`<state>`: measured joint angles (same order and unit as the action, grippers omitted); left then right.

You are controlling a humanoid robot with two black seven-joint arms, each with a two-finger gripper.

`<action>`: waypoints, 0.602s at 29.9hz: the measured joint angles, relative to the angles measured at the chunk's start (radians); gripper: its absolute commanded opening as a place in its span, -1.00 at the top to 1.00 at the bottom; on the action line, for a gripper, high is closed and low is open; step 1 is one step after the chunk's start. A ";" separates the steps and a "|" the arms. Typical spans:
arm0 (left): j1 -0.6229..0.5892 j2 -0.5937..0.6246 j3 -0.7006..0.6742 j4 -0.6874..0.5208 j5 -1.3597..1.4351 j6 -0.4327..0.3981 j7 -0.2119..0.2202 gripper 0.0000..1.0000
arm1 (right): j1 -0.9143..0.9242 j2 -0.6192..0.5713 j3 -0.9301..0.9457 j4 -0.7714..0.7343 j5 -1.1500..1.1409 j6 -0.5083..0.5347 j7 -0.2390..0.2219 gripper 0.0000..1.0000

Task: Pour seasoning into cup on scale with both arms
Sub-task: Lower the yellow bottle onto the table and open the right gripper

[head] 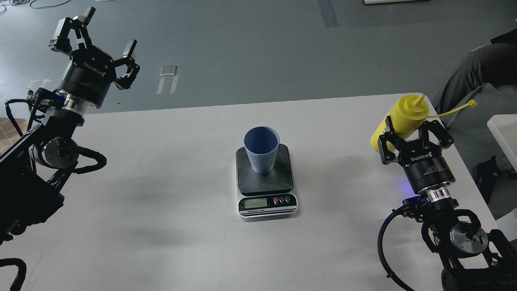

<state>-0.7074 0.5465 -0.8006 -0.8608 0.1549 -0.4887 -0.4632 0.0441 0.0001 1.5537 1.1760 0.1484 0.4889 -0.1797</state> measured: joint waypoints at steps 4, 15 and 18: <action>0.000 0.000 0.000 0.000 0.000 0.000 0.000 -0.94 | -0.006 0.000 -0.008 -0.022 0.045 0.000 0.000 1.00; 0.000 0.000 0.000 0.000 0.000 0.000 0.000 -0.94 | -0.024 0.000 -0.027 -0.060 0.060 0.000 0.000 0.75; 0.000 0.000 0.000 0.000 0.000 0.000 0.000 -0.94 | -0.024 0.000 -0.027 -0.067 0.060 0.000 0.000 0.69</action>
<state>-0.7072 0.5462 -0.8006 -0.8607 0.1549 -0.4887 -0.4632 0.0200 0.0001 1.5263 1.1094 0.2085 0.4889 -0.1796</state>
